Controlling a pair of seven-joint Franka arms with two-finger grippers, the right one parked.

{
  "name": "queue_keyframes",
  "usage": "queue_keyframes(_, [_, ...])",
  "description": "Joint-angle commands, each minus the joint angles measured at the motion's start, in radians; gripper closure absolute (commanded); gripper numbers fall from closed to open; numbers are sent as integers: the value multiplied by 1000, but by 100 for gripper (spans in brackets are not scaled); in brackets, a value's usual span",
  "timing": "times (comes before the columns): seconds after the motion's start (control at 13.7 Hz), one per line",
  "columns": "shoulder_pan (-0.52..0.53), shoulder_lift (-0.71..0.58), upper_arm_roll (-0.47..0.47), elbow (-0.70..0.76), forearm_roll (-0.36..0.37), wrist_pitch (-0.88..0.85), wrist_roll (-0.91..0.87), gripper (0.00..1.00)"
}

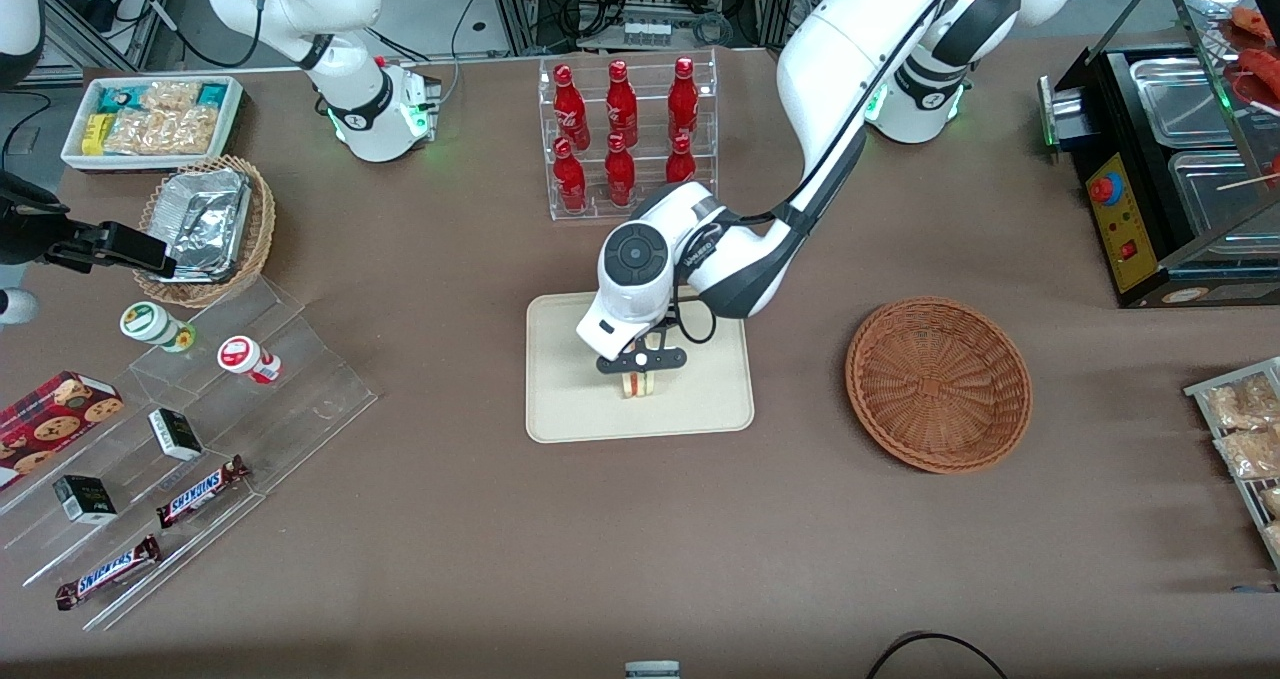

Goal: Place sandwich from basket to tray
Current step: 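Carry the sandwich with the left gripper over the cream tray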

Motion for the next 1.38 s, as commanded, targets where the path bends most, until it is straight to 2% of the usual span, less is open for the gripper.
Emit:
queue_keyframes(0.0, [-21,43,13,90,-10,-55,-25,100])
queue_keyframes(0.36, [-34,53,22,92,9,-45,-28,100])
queue_keyframes(0.58, [-37,58,22,92,56,-28,-77,100])
queue_keyframes(0.95, [-45,67,22,92,66,-25,-120,100])
queue_keyframes(1.02, [-45,67,22,92,64,-23,-118,93])
queue_keyframes(1.09, [-45,69,22,90,64,-16,-118,45])
queue_keyframes(1.17, [-45,70,22,84,64,-6,-120,26])
queue_keyframes(1.24, [-45,70,22,81,61,-3,-120,0])
queue_keyframes(1.31, [-44,70,22,81,61,-2,-120,0])
